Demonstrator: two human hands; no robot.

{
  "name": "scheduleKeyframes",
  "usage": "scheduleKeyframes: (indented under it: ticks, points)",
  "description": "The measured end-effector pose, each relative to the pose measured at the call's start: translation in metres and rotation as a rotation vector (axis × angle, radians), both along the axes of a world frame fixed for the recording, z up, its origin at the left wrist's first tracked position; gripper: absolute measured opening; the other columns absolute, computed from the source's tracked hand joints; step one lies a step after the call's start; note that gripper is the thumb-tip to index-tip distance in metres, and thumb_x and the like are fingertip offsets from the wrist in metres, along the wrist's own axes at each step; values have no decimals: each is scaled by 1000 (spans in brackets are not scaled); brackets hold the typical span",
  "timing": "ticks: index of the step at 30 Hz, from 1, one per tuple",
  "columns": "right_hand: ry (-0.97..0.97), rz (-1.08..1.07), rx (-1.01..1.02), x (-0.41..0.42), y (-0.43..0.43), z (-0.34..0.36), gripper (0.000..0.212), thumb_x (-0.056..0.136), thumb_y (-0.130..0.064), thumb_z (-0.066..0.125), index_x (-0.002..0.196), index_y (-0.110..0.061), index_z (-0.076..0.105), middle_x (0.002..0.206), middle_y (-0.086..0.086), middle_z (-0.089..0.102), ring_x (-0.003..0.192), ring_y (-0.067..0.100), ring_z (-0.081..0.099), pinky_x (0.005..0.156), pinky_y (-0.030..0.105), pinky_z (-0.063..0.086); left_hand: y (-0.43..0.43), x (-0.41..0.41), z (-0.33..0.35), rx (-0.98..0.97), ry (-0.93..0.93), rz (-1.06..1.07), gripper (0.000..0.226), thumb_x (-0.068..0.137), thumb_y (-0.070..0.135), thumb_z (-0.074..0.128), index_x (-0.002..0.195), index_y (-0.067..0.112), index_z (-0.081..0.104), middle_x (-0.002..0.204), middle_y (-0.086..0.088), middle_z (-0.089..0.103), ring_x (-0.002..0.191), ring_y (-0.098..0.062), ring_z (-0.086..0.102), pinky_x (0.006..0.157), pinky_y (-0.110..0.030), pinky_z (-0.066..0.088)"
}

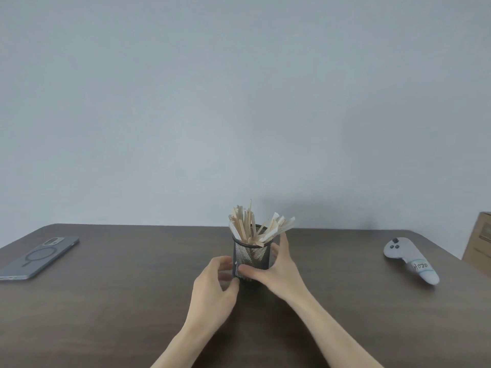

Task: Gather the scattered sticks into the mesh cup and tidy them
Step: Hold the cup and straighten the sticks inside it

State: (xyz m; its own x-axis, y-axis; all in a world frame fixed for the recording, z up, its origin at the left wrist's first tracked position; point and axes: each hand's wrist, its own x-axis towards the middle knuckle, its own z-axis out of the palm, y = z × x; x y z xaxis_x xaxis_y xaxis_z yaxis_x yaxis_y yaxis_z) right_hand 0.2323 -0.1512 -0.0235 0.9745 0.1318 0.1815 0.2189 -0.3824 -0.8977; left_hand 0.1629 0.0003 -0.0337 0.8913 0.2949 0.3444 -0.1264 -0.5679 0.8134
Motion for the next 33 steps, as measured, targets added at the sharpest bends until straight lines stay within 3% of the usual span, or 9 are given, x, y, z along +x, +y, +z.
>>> scheduleKeyframes:
  ticks: [5,12,15,17,22,26,29,31,33]
  points:
    - [-123,-98,-75,0,17,-4,94,54,-58,83,134,-31,41,126,-13,65,117,17,63,95,39,53,3,-1,-1,-60,-31,7,50,86,11,75,132,19,59,114,11,69,96,-2,68,69,-3,50]
    - [-86,37,-57,-31,3,-12,81,56,-46,86,129,-37,50,114,-22,69,105,-1,65,88,20,52,15,-17,0,-93,70,-278,95,62,26,84,146,33,41,136,22,61,128,2,56,103,-22,48]
    - [-60,161,-82,-45,-4,-12,78,59,-47,87,130,-34,55,117,-21,70,108,-5,65,97,31,53,15,-24,1,-81,79,-400,85,62,10,89,134,35,51,121,22,73,114,2,68,102,-28,55]
    - [-48,248,-75,-56,-11,-13,79,64,-47,88,134,-30,54,123,-16,69,115,0,63,102,37,50,14,-27,1,-71,57,-405,76,62,16,93,128,30,59,119,15,76,111,-6,72,101,-37,57]
    - [-194,180,4,-84,-47,4,84,65,-54,87,138,-34,50,138,-23,57,132,-5,47,112,27,35,14,-33,1,-73,69,-439,67,64,21,95,123,27,65,118,13,77,113,-7,71,105,-38,54]
    - [-367,43,134,-92,-52,42,40,85,-40,76,122,-34,65,115,-15,73,105,1,68,91,13,48,16,-31,1,-74,94,-429,63,61,21,96,117,27,67,113,11,78,111,-8,72,106,-40,53]
    - [-444,3,124,-84,-37,55,4,94,-31,68,91,-33,70,80,-6,72,71,3,65,66,17,47,17,-30,1,-79,101,-452,63,63,19,96,119,25,68,117,8,78,113,-11,72,108,-40,52]
    - [-435,27,10,-79,-29,53,24,97,-33,63,81,-15,68,73,2,64,63,6,54,61,23,40,19,-30,1,-93,112,-475,64,64,16,95,121,22,68,120,5,77,116,-12,71,109,-43,51]
    - [-413,60,-7,-76,-30,51,22,98,-34,60,97,-15,73,90,-3,68,78,5,61,73,23,45,21,-29,1,-109,132,-502,64,66,14,95,123,20,67,123,3,76,120,-15,70,111,-46,48]
